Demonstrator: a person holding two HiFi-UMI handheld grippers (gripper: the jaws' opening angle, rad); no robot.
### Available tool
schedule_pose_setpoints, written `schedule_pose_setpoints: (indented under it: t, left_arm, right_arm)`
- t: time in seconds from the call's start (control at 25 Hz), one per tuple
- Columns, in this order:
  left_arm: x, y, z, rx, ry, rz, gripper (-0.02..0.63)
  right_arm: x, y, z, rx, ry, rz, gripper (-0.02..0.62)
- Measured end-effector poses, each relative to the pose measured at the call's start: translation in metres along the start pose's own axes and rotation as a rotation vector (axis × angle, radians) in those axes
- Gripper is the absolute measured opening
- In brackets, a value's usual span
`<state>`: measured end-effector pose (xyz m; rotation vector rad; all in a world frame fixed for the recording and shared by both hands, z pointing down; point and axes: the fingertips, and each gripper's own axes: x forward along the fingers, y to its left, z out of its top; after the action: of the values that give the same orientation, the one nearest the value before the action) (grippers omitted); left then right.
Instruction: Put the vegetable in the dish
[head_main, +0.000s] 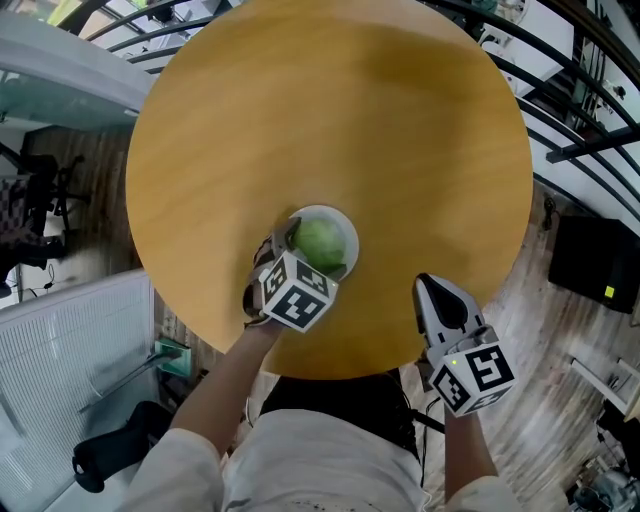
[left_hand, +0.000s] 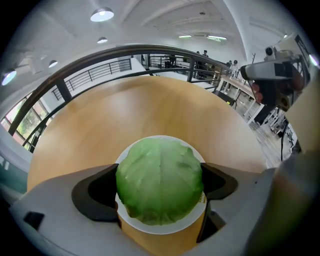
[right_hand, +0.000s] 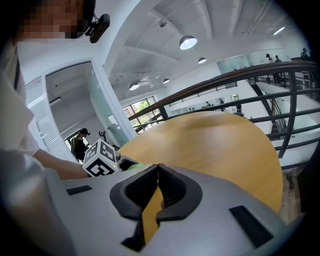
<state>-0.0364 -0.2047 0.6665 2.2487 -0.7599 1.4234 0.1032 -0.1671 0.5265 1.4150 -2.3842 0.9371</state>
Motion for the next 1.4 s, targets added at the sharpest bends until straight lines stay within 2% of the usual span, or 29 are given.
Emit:
schedule_pose_setpoints:
  t: [0.16,0.48,0.88,1.16,1.32,1.4]
  left_arm:
    - [0.004,0.0,0.005,0.005,0.015,0.003,0.492]
    - [0.005,0.0,0.001,-0.059,0.018,-0.044,0.491]
    - [0.001,-0.001,0.002,-0.033,-0.029,-0.047,0.493]
    - [-0.038,0.006,0.011,-0.075,-0.11,-0.026,0.5]
    - [-0.081,0.007,0.018,-0.071,-0.196,0.043,0.499]
    - [-0.108,0.004,0.02,-0.093,-0.251,0.052,0.497]
  right_arm:
    - [-0.001,-0.005,0.001,0.013,0.0,-0.002,0.025]
    - [-0.003,-0.005,-0.001,0.025,0.0,0.004,0.025]
    - [-0.008,-0.003,0.001,0.017,0.006,0.011,0.025]
    - [-0.009,0.009,0.009,-0.026,0.014,0.029,0.025]
    - [-0.01,0.023,0.018,-0.084,0.016,0.057,0.025]
    - [-0.012,0.033,0.025,-0.124,0.023,0.07,0.026]
